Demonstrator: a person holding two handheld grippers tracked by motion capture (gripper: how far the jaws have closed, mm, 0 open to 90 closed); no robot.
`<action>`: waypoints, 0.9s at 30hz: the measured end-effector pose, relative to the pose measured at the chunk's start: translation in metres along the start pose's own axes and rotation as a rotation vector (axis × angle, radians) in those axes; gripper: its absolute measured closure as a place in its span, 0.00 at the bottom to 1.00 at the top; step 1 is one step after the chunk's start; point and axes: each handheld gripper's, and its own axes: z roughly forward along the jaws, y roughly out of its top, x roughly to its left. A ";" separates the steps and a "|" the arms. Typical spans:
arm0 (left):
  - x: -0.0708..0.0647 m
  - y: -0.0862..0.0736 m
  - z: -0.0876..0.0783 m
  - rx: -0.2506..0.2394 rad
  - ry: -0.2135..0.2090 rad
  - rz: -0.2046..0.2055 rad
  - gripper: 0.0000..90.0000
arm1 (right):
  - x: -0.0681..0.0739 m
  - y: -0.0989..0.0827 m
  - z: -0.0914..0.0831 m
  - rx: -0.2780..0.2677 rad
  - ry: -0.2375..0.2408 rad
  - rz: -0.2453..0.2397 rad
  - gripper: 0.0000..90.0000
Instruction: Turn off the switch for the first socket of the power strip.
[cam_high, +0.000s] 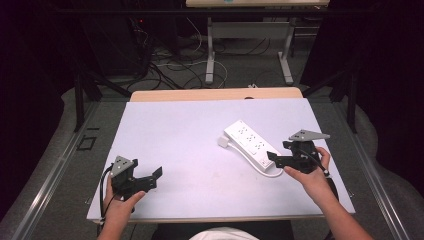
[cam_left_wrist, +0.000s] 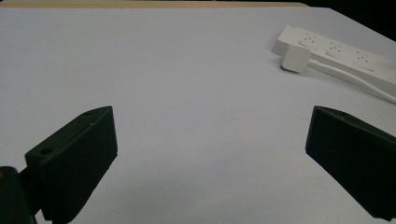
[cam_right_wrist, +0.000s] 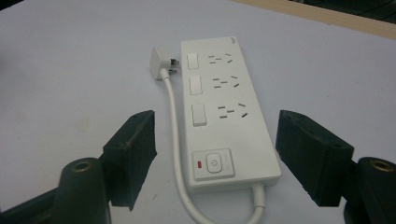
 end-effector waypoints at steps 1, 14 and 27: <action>0.000 0.000 0.000 0.000 0.000 0.000 0.03 | -0.001 -0.001 -0.002 -0.003 -0.003 0.002 0.29; 0.000 0.000 0.000 -0.006 0.003 -0.003 0.03 | -0.011 -0.019 -0.014 -0.033 -0.075 0.037 0.17; 0.001 0.000 -0.001 -0.007 0.005 -0.003 0.03 | -0.020 -0.039 -0.016 -0.051 -0.125 0.087 0.16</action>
